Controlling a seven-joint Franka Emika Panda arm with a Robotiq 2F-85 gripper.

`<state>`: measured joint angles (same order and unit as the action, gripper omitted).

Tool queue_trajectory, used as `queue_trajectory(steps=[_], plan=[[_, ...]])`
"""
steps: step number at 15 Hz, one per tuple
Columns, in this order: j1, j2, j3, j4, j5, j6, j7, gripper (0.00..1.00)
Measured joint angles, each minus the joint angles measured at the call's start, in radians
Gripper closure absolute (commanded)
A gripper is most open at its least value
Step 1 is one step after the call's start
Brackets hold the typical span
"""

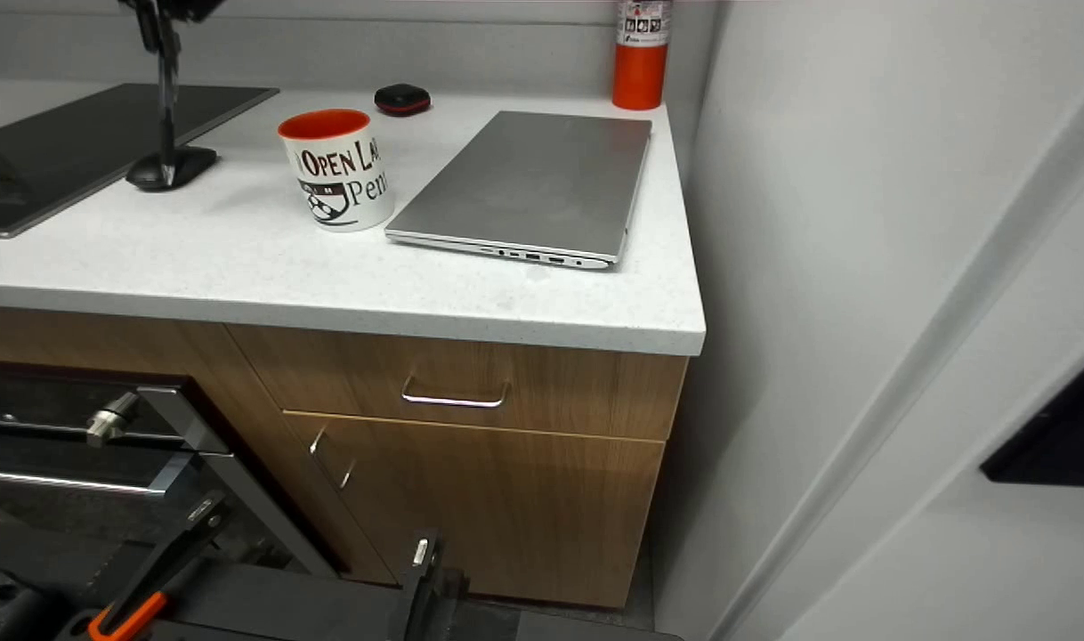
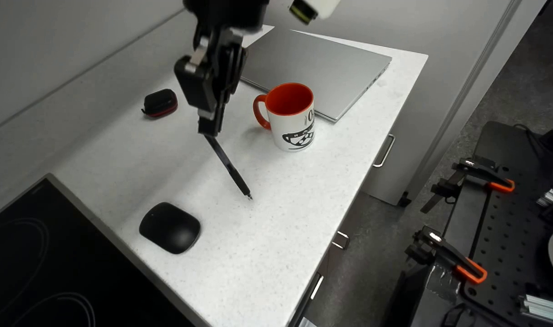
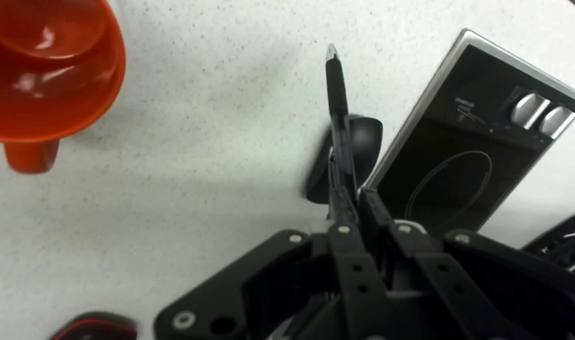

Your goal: Put the pen on the counter

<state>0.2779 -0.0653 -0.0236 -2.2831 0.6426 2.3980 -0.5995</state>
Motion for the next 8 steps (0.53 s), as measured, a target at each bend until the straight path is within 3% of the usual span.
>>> queue_trajectory(steps=[4, 5, 6, 8], plan=[[-0.044, 0.177, 0.051, 0.092, -0.013, 0.0, 0.002, 0.98], [-0.057, 0.21, 0.062, 0.115, -0.025, 0.0, 0.005, 0.65], [-0.071, 0.239, 0.072, 0.137, -0.04, 0.0, 0.01, 0.63], [-0.096, 0.281, 0.088, 0.173, -0.075, 0.0, 0.026, 0.49]])
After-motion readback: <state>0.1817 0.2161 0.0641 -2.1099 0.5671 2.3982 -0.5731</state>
